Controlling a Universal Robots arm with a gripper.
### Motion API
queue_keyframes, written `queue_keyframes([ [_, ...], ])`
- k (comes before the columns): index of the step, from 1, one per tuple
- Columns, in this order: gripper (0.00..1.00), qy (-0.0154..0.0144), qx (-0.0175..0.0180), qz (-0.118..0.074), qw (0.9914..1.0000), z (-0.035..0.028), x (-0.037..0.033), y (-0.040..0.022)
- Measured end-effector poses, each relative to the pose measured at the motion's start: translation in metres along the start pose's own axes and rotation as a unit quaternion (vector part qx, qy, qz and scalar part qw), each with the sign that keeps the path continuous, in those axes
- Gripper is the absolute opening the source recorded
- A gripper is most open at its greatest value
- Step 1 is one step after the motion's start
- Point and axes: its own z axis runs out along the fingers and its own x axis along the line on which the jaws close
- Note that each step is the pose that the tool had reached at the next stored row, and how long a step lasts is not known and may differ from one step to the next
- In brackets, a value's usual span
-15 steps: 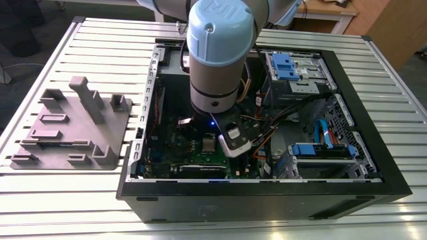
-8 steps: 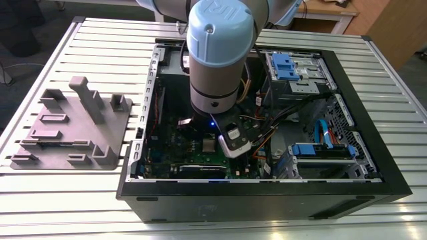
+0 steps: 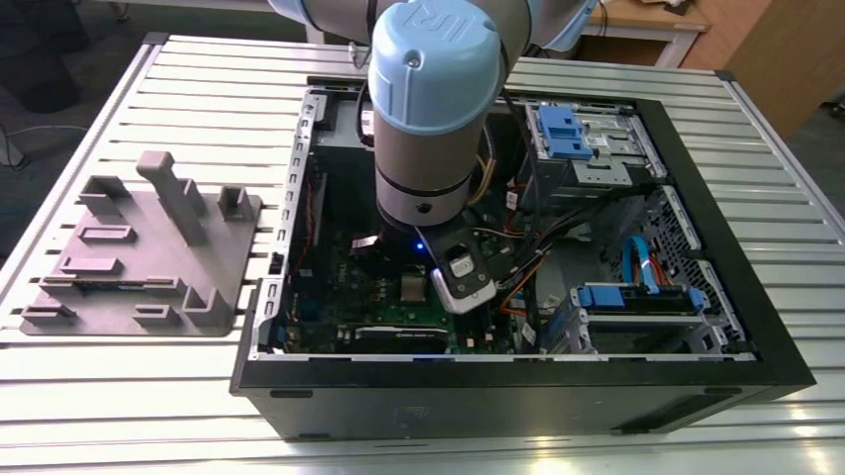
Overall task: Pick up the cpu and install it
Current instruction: 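Place the cpu into insertion slot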
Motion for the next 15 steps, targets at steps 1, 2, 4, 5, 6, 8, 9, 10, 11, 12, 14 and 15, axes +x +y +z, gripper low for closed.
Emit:
queue_keyframes([
  [1,0.39,0.0000,0.0000,0.000,1.00000,0.0000,0.0000,0.0000],
  [2,0.39,0.0000,0.0000,0.000,1.00000,0.0000,0.0000,0.0000],
  [4,0.39,0.0000,0.0000,0.000,1.00000,0.0000,0.0000,0.0000],
  [5,0.39,0.0000,0.0000,0.000,1.00000,0.0001,0.0000,0.0000],
  [6,0.39,0.0000,0.0000,0.000,1.00000,0.0001,0.0000,0.0000],
  [8,0.39,0.0000,0.0000,0.000,1.00000,0.0001,0.0000,0.0000],
  [9,0.39,0.0000,0.0000,0.000,1.00000,0.0001,0.0000,0.0000],
  [10,0.39,0.0000,0.0000,0.000,1.00000,0.0001,0.0001,0.0000],
  [11,0.39,0.0000,0.0000,0.000,1.00000,0.0001,0.0001,0.0000],
  [12,0.39,0.0000,0.0000,0.000,1.00000,0.0001,0.0001,0.0000],
  [14,0.40,0.0000,-0.0002,0.000,1.00000,0.0003,0.0001,0.0000],
  [15,0.40,-0.0001,-0.0003,0.000,1.00000,0.0004,0.0001,0.0000],
])
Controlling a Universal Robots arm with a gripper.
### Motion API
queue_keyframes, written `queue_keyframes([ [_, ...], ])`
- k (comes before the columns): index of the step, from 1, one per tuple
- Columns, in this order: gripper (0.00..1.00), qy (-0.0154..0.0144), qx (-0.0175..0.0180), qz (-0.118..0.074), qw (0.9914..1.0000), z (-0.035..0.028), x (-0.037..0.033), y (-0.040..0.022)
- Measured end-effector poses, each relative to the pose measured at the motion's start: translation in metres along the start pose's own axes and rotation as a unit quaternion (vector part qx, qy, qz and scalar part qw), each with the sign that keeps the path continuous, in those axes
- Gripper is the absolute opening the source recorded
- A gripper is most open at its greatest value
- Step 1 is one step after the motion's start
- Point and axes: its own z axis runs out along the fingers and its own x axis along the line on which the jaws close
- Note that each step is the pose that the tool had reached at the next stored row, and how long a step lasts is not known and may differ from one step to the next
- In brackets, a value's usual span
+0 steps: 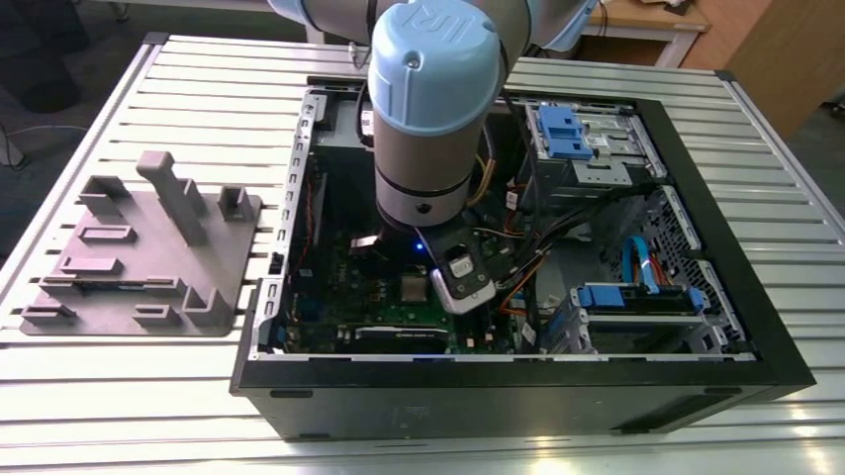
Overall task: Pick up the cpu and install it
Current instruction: 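Place the cpu into insertion slot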
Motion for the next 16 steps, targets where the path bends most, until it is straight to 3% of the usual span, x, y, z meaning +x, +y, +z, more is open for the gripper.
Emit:
queue_keyframes([
  [2,0.52,0.0000,0.0000,0.000,1.00000,0.0000,0.0000,0.0000],
  [16,0.52,0.0001,0.0002,0.000,1.00000,-0.0035,-0.0020,0.0002],
])
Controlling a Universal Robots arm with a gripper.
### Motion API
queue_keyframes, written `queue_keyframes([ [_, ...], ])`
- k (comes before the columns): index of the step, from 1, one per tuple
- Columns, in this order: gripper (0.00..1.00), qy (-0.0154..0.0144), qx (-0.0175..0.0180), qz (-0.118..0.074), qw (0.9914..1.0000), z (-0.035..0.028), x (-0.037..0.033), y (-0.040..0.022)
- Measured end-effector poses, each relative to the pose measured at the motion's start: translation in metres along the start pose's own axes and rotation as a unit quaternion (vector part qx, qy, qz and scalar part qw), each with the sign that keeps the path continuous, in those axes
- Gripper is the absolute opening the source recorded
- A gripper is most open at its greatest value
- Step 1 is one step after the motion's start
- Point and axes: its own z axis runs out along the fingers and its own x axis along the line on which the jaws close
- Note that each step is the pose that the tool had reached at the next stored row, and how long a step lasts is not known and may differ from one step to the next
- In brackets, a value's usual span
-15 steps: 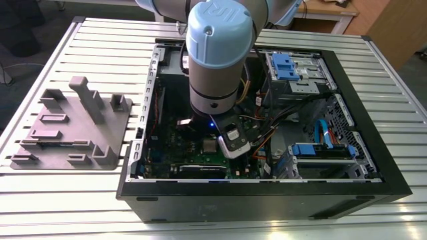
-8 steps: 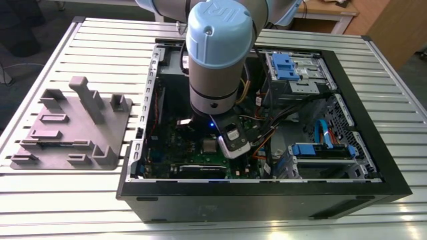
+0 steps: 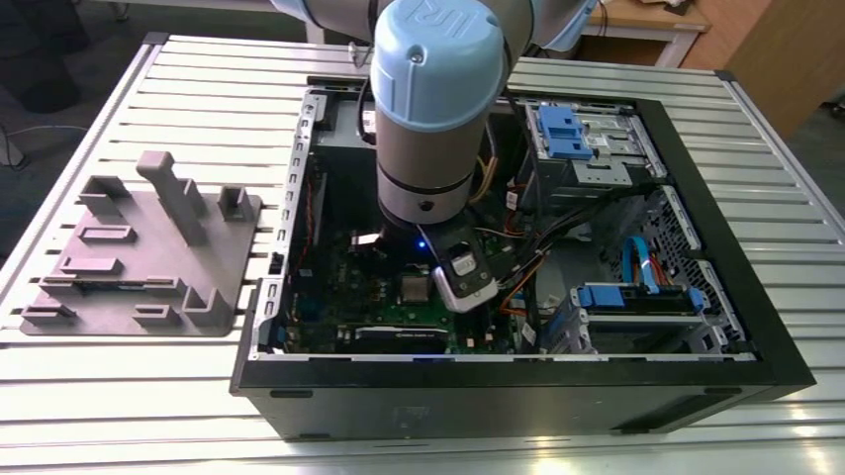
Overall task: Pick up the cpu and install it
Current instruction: 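Place the cpu into insertion slot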
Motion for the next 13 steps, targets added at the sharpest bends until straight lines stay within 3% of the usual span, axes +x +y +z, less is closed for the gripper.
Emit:
queue_keyframes([
  [13,0.52,-0.0001,0.0001,0.002,1.00000,0.0031,-0.0020,-0.0003],
])
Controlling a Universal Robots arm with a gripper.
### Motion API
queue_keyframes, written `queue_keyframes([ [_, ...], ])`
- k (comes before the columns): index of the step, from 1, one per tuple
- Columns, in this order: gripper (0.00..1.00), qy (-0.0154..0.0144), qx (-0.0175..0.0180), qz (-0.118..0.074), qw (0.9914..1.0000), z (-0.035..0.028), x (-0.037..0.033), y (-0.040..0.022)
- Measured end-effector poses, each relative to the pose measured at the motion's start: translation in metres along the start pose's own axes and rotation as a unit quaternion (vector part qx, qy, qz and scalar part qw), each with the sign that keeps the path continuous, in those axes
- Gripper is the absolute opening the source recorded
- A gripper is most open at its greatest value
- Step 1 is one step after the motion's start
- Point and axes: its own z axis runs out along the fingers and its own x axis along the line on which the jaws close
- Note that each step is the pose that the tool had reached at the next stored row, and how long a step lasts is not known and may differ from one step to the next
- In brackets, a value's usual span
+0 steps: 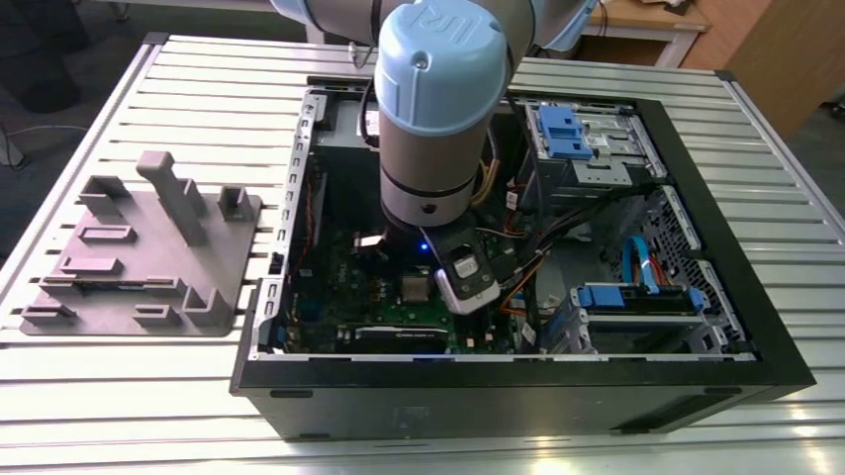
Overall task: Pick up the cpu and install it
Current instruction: 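Place the cpu into insertion slot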
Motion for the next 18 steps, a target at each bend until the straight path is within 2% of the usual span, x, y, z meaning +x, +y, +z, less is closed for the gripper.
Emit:
queue_keyframes([
  [18,0.52,-0.0001,0.0001,0.001,1.00000,0.0009,-0.0007,-0.0001],
])
